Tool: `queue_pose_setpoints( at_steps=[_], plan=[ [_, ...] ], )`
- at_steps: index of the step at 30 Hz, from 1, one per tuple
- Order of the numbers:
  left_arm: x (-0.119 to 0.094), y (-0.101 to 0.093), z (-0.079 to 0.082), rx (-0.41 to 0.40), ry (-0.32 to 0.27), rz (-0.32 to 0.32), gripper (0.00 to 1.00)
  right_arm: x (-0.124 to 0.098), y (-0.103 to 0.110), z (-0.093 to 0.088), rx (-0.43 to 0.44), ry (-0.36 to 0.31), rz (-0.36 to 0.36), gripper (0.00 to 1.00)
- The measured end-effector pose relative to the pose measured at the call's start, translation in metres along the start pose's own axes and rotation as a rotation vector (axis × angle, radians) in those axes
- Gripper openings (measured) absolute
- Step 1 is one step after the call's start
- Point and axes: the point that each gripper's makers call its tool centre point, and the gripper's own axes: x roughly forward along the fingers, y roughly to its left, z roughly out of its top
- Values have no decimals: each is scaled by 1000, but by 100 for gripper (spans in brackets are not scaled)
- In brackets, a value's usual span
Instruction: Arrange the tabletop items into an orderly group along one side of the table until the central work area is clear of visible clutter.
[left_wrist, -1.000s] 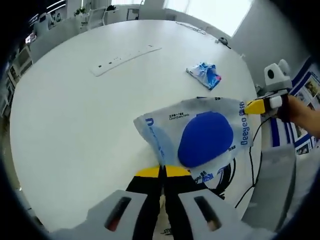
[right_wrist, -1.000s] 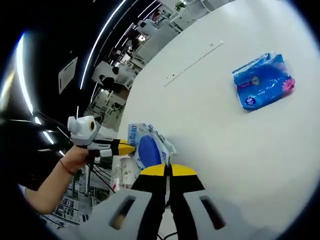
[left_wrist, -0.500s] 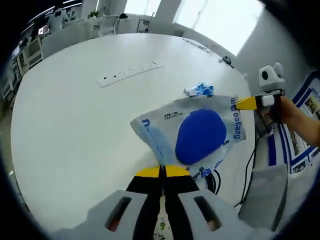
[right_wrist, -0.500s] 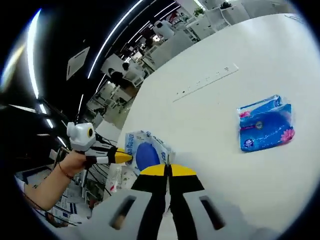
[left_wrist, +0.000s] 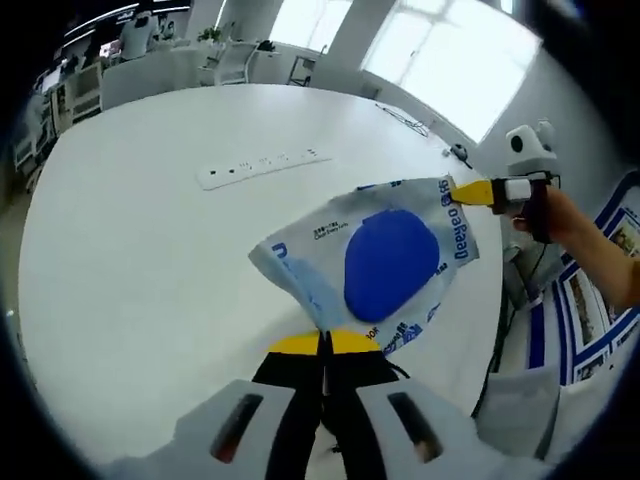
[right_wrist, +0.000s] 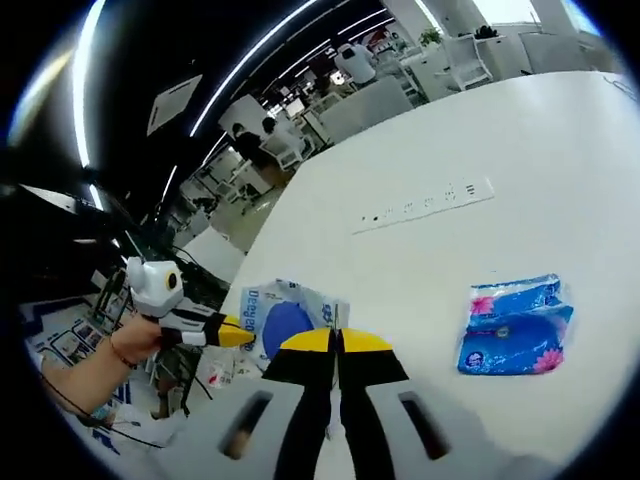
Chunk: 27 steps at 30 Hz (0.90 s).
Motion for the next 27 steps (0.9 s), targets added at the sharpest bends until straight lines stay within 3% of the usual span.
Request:
queue_pose_setpoints(
  at_steps=[5,11,17,27],
  plan=[
    [5,-2,4,-30,-23,3,0,7,-8,13,-44,26,-8,0],
    [13,-3,8,-58,-38,13,0,17,-23,14,-76,61,-28,0],
    [22,3,9,-78,-29,22,0,32,-44,11,-95,108,-58,0],
    [44,12,5,-115,13,30,0,50,-70,-1,-198,212,-135,0]
  ],
)
